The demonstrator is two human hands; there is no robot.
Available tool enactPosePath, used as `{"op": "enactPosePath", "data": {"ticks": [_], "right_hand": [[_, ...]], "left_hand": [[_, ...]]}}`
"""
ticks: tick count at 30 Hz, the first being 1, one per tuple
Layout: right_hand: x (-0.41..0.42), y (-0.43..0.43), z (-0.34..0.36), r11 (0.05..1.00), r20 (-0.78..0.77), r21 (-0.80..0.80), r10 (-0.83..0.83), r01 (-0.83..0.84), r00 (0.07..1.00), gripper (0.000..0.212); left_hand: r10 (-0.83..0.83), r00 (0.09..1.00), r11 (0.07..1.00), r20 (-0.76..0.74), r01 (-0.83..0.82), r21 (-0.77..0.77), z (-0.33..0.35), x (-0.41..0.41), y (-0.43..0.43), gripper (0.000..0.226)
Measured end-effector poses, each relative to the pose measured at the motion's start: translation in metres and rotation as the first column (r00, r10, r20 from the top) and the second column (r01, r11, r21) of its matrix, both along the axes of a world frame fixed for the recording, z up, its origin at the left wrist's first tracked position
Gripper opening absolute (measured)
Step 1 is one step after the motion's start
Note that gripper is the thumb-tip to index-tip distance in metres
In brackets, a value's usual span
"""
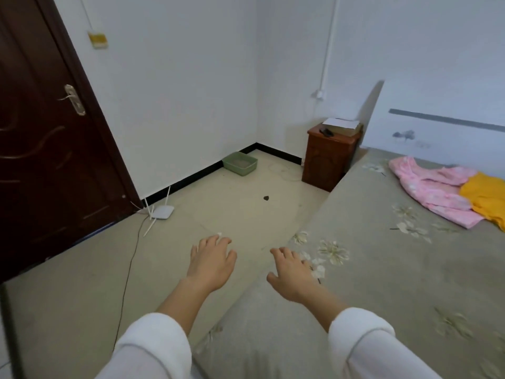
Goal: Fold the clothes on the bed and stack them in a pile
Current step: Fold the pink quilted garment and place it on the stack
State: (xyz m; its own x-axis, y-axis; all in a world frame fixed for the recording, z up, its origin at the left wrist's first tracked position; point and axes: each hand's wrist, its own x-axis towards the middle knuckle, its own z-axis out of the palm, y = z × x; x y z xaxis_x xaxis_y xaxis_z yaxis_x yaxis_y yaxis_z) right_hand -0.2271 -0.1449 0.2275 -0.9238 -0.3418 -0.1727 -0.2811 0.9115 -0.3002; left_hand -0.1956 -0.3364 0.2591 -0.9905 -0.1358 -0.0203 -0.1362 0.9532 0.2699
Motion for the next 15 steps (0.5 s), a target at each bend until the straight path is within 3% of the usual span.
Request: {"op": "enactPosePath", "data": {"ticks": [8, 15], "right_hand": [[-0.088, -0.116, -0.014, 1.0, 0.003, 0.021, 0.007, -0.007, 1.0, 0.057], [-0.172, -0.219, -0.015, 0.981, 0.015, -0.047, -0.188, 0.188, 0.982, 0.06]], "left_hand": [[-0.016, 1.0, 1.0, 0.017, 0.016, -0.026, -0.014, -0.088, -0.115, 0.044], [-0.147, 0.989, 0.989, 0.007, 0.148, -0.021, -0.017, -0.178, -0.231, 0.04]]}}
